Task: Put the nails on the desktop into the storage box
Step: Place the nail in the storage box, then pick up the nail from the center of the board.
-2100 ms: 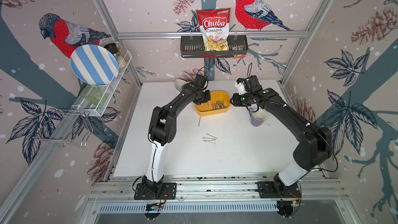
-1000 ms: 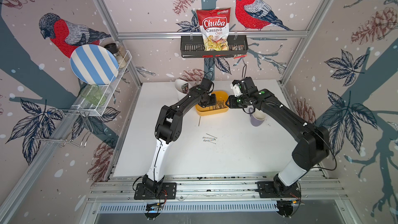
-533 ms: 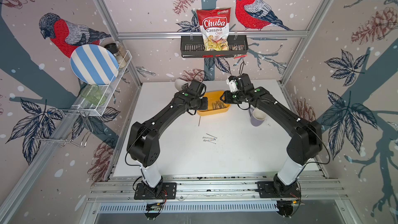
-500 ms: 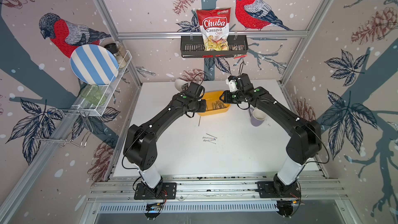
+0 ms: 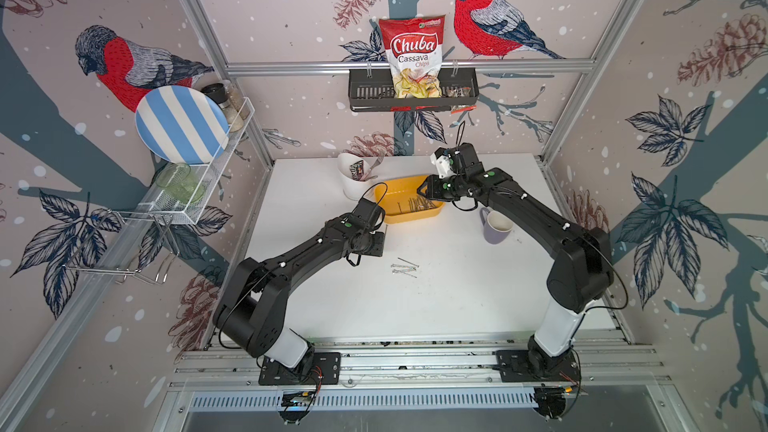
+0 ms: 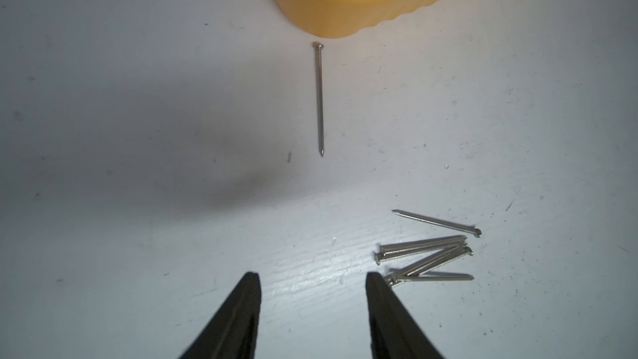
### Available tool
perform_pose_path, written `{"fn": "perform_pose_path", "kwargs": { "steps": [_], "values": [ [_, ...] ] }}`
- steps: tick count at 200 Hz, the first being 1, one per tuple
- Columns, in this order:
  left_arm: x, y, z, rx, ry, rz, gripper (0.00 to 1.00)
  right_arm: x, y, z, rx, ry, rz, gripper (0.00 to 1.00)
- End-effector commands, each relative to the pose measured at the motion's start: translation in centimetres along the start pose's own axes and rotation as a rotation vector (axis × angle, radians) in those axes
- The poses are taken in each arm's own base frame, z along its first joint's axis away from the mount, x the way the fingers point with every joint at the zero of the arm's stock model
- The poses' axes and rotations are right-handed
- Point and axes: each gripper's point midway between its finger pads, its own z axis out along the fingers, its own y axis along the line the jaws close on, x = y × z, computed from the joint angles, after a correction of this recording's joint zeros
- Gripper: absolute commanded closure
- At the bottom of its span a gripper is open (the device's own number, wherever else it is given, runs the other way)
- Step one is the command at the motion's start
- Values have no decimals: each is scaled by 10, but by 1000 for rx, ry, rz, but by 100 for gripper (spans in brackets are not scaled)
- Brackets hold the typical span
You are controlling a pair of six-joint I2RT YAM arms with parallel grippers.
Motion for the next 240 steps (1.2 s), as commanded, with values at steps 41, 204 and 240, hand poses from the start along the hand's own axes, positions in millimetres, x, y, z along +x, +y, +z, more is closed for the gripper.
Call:
{"fn": "perform_pose_path", "kwargs": {
  "steps": [41, 204, 240],
  "values": [
    [-14, -9, 49, -17, -5, 100, 47, 5, -19, -20, 51, -15, 14, 63],
    [-20, -1, 101, -119, 119, 178, 77, 7, -34, -25, 56, -4, 38, 63],
    [-4, 6, 96, -137, 164, 175, 100, 7, -34, -27, 56, -13, 43, 63]
  ]
}}
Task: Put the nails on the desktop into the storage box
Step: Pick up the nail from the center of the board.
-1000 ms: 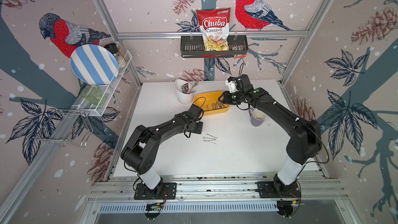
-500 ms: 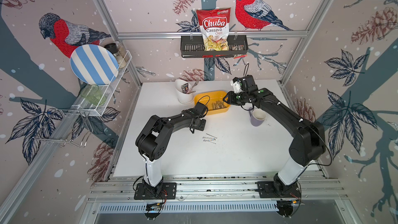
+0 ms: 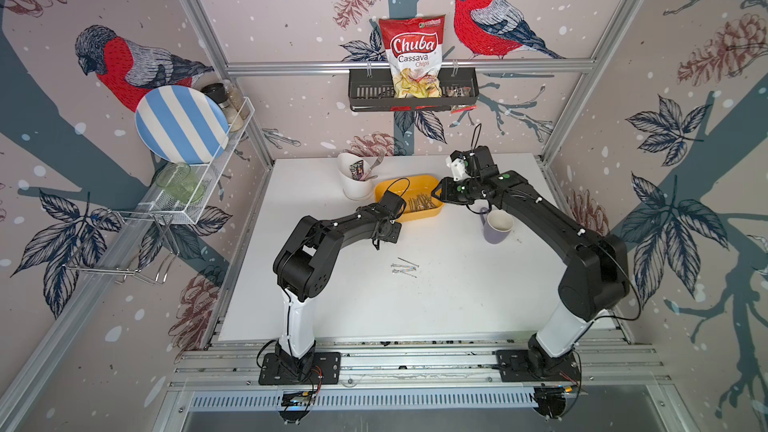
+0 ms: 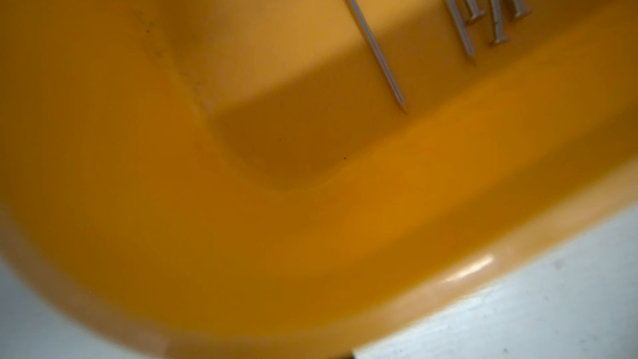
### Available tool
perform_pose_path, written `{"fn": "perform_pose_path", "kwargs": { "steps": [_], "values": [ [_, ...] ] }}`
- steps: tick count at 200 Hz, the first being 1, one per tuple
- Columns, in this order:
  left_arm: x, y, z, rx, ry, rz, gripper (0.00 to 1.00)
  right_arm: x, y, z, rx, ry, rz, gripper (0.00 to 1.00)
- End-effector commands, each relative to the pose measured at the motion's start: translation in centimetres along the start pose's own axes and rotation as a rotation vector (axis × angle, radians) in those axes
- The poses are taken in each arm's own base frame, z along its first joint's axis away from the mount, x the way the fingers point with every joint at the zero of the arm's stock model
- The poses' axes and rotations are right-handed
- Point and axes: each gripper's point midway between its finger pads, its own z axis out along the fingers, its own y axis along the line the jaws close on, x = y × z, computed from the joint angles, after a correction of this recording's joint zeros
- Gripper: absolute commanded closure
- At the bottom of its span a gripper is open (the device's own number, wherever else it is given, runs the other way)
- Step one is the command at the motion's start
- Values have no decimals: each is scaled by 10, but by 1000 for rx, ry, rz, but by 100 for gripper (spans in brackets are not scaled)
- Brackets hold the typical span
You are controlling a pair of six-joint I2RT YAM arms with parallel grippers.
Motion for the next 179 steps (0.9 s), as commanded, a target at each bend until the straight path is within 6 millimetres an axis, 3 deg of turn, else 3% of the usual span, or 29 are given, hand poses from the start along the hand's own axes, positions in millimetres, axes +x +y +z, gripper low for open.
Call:
{"fn": "perform_pose_path", "kwargs": {
  "steps": [1, 49, 83, 123, 179],
  "values": [
    [48, 6, 1, -16, 170, 18, 100, -1, 2, -4, -9, -10, -9, 63],
    [77, 8, -15, 2, 241, -7, 100, -1, 4, -1, -24, -16, 4, 63],
    [78, 11, -38, 15, 209, -48, 100, -1, 6, 4, -34, -13, 9, 63],
    [65, 20, -50, 86, 179, -179, 100, 0, 14, 13, -54, -1, 8, 63],
    [13, 27, -86, 89, 47, -215, 100, 2, 15, 20, -53, 10, 7, 63]
  ]
}}
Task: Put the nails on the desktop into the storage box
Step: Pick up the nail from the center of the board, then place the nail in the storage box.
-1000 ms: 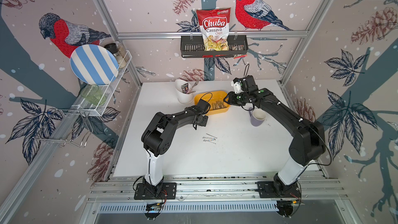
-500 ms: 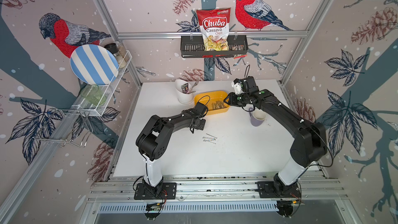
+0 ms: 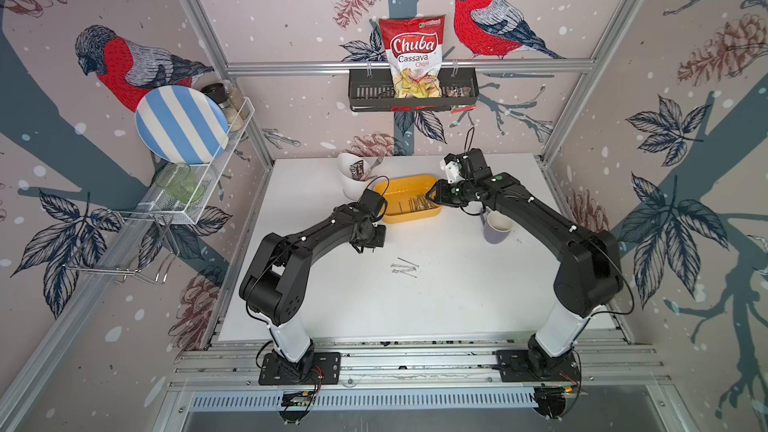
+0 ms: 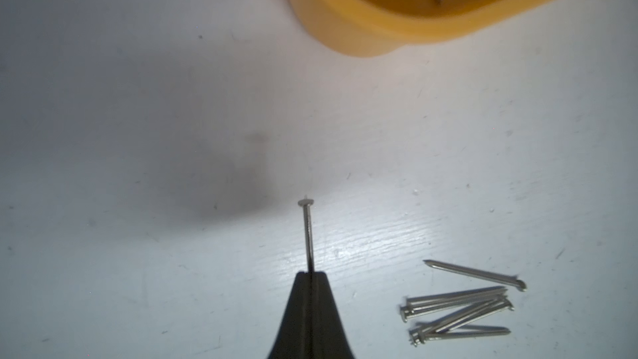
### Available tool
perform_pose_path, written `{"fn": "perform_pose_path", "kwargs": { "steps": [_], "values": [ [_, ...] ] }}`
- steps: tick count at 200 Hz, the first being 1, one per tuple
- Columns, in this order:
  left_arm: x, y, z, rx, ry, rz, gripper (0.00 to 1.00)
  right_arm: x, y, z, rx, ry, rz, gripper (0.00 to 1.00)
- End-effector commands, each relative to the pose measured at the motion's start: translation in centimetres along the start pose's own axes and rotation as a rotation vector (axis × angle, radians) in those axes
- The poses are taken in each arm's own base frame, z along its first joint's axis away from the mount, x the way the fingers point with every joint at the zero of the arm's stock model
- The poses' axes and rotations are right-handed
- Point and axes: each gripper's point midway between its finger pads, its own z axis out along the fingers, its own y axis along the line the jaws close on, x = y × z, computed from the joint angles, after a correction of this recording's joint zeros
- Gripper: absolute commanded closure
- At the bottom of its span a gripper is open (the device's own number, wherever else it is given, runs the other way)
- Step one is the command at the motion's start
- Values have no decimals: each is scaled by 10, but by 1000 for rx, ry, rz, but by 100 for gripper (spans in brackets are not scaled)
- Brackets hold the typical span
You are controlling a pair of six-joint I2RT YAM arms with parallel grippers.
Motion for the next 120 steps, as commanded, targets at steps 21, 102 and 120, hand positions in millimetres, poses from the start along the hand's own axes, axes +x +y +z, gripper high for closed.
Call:
{"fn": "perform_pose_path", "kwargs": {
  "steps": [21, 102, 120],
  "values": [
    [-38, -5, -33, 14, -92, -44, 100, -8, 4, -2, -9, -27, -12, 63],
    [-139, -50, -23, 153, -229, -137, 100, -15, -9, -27, 70, -56, -32, 62],
    [-152, -62, -3, 198, -215, -161, 100, -15, -14, -35, 89, -65, -25, 62]
  ]
}}
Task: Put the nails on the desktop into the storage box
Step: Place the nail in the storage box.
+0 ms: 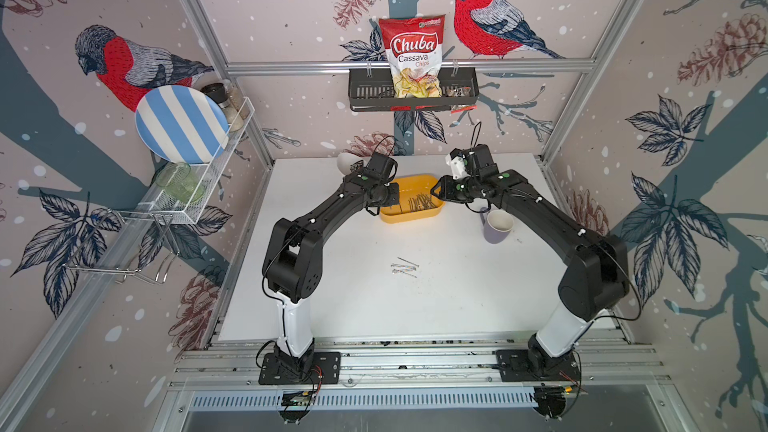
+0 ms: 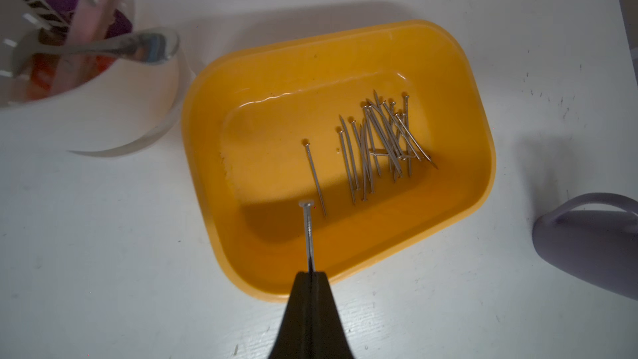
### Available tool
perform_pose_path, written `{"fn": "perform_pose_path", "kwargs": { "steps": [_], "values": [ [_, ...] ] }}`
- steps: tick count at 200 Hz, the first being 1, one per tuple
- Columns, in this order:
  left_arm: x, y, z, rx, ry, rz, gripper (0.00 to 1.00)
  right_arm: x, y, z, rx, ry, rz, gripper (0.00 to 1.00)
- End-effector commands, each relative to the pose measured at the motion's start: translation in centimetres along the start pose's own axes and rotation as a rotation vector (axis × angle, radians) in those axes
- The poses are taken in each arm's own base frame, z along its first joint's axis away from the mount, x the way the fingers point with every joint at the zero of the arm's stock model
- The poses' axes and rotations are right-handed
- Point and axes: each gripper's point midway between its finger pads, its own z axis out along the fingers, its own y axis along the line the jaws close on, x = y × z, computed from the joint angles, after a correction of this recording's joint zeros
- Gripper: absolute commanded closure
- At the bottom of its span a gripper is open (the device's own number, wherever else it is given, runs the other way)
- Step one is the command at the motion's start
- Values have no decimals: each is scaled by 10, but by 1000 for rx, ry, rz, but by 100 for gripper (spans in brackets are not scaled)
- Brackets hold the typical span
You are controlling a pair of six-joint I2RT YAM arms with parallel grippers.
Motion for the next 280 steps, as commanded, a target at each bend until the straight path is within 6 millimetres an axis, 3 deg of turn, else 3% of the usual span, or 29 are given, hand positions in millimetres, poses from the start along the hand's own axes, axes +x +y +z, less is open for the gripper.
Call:
{"fn": "perform_pose_path", "kwargs": {
  "steps": [1, 62, 121, 228, 263, 280],
  "values": [
    [-13, -17, 22, 81, -1, -54, 100, -1, -8, -11, 43, -10, -11, 62],
    [-21, -32, 80, 139, 44, -85, 100, 14, -22, -23, 99, 8, 6, 62],
    [1, -32, 114, 139, 111, -93, 100, 13, -27, -21, 108, 16, 10, 62],
    [12, -33, 121, 156, 156, -82, 100, 10, -24, -11, 94, 32, 18, 59],
    [10, -35, 116, 164, 154, -77, 91, 10, -20, -10, 94, 30, 16, 58],
    [8, -38, 112, 174, 151, -73, 82, 9, -18, -11, 95, 27, 13, 58]
  ]
}}
